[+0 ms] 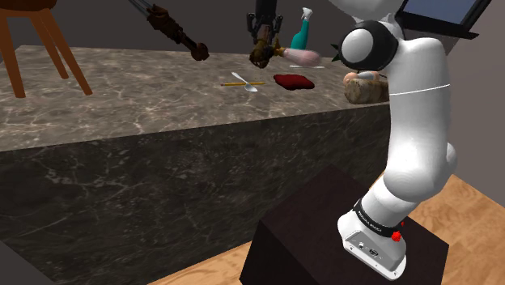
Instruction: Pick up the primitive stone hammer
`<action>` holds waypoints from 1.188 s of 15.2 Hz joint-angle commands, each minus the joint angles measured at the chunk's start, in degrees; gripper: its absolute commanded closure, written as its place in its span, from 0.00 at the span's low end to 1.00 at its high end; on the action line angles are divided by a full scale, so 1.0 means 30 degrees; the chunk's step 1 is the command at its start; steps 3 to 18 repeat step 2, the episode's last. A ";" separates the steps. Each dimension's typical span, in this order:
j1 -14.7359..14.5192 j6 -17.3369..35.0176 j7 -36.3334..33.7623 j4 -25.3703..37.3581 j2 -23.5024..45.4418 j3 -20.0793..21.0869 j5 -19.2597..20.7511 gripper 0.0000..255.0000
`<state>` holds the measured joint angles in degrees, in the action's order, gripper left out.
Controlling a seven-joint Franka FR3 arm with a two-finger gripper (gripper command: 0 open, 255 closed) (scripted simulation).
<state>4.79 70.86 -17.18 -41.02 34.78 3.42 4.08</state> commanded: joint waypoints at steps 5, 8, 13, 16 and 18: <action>-0.0060 -0.0719 0.0031 0.1250 0.0536 -0.0020 0.0031 1.00; -0.0060 -0.0719 0.0031 0.1250 0.0536 -0.0020 0.0031 1.00; -0.0060 -0.0719 0.0031 0.1250 0.0536 -0.0020 0.0031 1.00; -0.0060 -0.0719 0.0031 0.1250 0.0536 -0.0020 0.0031 1.00; -0.0060 -0.0719 0.0031 0.1250 0.0536 -0.0020 0.0031 1.00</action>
